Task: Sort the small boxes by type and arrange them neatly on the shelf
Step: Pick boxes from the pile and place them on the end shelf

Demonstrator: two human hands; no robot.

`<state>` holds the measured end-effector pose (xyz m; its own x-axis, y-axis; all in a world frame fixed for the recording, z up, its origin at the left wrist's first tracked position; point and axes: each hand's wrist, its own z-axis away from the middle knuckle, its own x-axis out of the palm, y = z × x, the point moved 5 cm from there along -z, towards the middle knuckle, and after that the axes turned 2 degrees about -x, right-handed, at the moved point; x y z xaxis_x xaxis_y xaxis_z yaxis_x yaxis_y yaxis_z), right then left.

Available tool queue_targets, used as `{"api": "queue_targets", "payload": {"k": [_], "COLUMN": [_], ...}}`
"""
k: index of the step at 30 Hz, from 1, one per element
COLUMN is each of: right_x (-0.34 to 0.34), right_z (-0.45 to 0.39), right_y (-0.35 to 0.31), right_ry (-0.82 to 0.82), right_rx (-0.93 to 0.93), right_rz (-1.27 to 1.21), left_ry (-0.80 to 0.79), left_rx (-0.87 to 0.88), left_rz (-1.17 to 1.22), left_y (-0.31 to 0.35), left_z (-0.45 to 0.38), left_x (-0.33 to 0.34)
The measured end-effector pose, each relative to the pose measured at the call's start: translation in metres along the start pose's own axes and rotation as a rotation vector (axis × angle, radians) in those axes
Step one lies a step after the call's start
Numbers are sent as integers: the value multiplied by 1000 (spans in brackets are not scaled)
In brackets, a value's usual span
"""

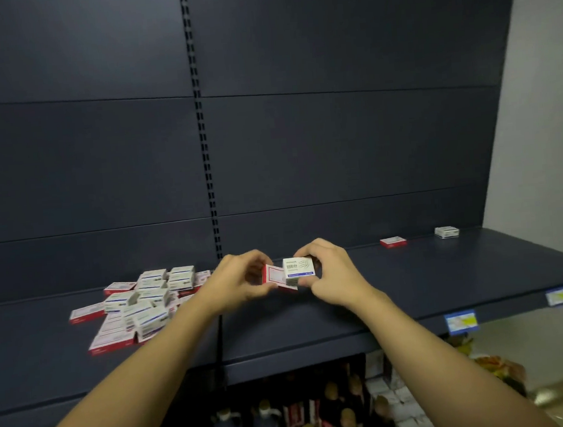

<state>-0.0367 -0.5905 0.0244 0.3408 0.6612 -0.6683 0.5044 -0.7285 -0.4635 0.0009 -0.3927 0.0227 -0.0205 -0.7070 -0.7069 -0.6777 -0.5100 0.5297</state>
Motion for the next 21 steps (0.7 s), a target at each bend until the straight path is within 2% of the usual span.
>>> {"api": "queue_targets", "payload": {"k": [4, 11, 21], "right_x": [-46, -96, -123], "right_z": [18, 37, 13], "right_y": [41, 100, 182], "right_ry": [44, 69, 85], "right_rx": [60, 151, 188], "right_rz": [24, 61, 107], "left_ry": [88, 85, 33], "left_rx": [-20, -5, 60], "left_rz": [72, 118, 128], "left_y": [18, 42, 44], "left_z": [-18, -54, -129], "left_x": [25, 69, 123]}}
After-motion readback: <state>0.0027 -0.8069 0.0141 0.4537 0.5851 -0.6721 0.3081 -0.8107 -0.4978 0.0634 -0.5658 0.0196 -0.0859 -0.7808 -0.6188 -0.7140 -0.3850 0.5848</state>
